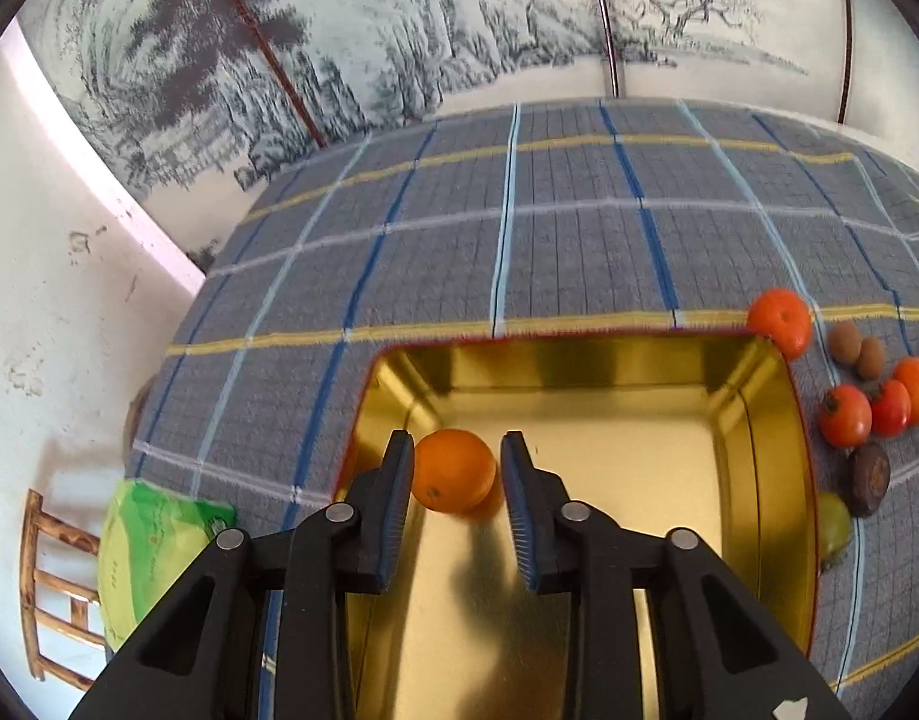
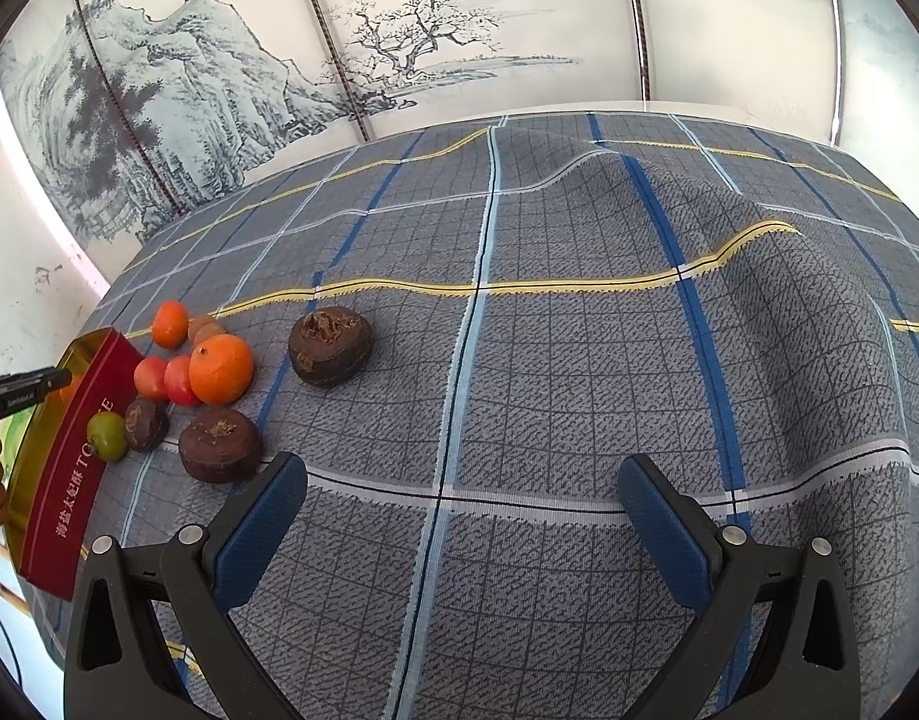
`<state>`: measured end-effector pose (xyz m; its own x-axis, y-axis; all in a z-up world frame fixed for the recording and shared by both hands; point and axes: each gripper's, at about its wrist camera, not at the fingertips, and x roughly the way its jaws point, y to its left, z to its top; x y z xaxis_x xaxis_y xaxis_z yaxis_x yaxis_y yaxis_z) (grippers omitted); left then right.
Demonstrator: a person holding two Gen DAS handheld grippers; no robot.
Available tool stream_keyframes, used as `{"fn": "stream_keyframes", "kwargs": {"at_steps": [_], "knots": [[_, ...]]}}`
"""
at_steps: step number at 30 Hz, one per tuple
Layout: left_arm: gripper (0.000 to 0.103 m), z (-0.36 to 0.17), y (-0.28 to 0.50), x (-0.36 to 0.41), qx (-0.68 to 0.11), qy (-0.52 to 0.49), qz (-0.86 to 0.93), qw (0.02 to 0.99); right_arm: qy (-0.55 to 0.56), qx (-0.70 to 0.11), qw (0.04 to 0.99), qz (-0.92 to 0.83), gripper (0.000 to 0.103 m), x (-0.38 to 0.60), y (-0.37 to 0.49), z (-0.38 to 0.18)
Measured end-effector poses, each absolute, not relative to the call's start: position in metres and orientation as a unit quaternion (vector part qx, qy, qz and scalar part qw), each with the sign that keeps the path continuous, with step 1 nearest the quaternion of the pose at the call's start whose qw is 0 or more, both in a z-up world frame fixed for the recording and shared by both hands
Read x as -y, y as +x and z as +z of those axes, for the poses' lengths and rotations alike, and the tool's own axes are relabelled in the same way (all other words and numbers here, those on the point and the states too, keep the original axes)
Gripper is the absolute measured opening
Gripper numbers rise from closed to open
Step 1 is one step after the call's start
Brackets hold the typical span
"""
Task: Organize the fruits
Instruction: 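Carry the orange with the left gripper over the tin and release, then grasp the dark brown round fruit with the right gripper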
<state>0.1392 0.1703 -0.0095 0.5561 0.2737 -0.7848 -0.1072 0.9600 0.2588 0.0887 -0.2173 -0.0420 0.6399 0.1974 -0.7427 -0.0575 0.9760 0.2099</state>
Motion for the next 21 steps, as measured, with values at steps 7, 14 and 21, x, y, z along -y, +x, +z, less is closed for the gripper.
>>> {"fn": "stream_keyframes", "kwargs": {"at_steps": [7, 14, 21], "knots": [[0.062, 0.031, 0.081, -0.165, -0.352, 0.025, 0.116, 0.929, 0.085, -0.414, 0.903, 0.08, 0.103, 0.216, 0.088, -0.04], [0.087, 0.055, -0.01, -0.165, -0.229, -0.054, 0.129, 0.963, 0.025, -0.378, 0.909, 0.173, 0.098, 0.18, 0.07, -0.026], [0.09, 0.046, -0.05, -0.151, -0.27, -0.045, 0.1, 0.957, -0.067, -0.369, 0.897, 0.234, 0.08, 0.128, 0.075, -0.02]]}}
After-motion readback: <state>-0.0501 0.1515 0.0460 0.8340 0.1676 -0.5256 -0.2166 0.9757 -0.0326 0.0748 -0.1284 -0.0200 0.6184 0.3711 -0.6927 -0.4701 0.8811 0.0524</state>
